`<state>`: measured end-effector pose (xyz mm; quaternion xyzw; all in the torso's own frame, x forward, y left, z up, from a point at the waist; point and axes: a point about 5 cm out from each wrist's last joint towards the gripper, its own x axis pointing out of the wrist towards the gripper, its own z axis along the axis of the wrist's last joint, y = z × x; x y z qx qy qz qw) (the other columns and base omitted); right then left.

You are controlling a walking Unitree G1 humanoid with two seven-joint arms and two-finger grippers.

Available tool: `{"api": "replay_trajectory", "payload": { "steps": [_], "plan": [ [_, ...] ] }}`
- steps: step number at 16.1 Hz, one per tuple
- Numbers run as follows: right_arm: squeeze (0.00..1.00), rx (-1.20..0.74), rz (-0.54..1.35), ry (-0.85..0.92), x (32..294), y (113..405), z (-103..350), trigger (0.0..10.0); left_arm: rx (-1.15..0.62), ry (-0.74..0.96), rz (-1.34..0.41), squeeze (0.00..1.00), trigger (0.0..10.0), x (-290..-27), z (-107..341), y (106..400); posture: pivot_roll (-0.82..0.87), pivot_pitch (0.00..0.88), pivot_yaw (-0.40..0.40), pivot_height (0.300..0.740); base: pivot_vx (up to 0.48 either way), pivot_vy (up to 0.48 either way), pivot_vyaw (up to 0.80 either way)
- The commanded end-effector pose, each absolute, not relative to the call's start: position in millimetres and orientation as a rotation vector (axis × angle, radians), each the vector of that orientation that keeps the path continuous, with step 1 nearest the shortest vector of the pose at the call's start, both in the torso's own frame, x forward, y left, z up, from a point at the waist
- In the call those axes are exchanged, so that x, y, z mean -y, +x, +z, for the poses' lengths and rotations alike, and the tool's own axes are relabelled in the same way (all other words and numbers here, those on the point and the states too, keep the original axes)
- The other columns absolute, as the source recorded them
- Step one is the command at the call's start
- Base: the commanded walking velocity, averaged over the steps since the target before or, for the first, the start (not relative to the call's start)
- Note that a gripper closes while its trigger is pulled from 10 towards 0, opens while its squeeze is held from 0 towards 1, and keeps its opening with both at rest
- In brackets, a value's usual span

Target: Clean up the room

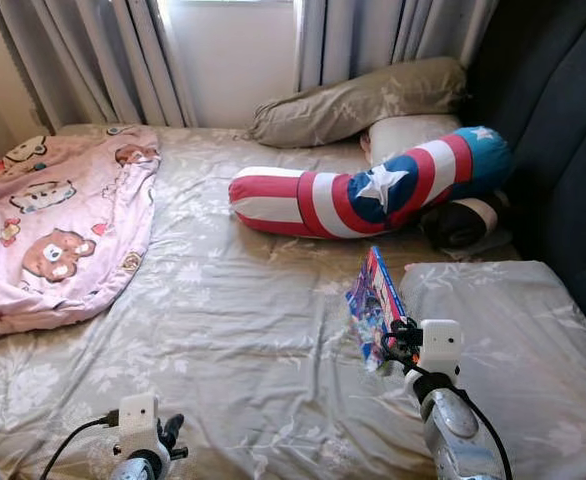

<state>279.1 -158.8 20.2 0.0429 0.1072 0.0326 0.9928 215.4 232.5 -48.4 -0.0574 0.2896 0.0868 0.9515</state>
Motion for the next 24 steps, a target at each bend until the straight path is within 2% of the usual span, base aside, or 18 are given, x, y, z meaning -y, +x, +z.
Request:
{"api": "replay_trajectory", "payload": {
  "steps": [1,8,12,17,24],
  "plan": [
    [0.0,-0.149,0.093,0.093,156,284,32,10.0,-0.574,-0.104,0.203,0.0,10.0,-240,-47,212,-0.01,0.0,-0.021,0.74,0.0,0.0,0.0],
    [0.0,-0.133,0.065,0.075,159,285,34,10.0,-0.536,-0.088,0.181,0.0,10.0,-243,-47,203,0.0,0.0,-0.026,0.74,0.0,0.0,0.0],
    [0.0,-0.18,0.024,0.044,162,287,31,10.0,-0.468,-0.092,0.177,0.0,10.0,-238,-37,219,0.0,0.0,-0.022,0.74,0.0,0.0,0.0],
    [0.0,-0.179,0.045,0.047,156,282,27,10.0,-0.426,-0.095,0.161,0.0,10.0,-233,-31,227,0.0,0.0,-0.015,0.692,0.0,0.0,0.0],
    [0.0,-0.151,0.019,0.069,157,284,31,10.0,-0.387,-0.079,0.131,0.0,10.0,-228,-23,237,0.0,0.0,-0.014,0.692,0.0,0.0,0.0]
  ]
}}
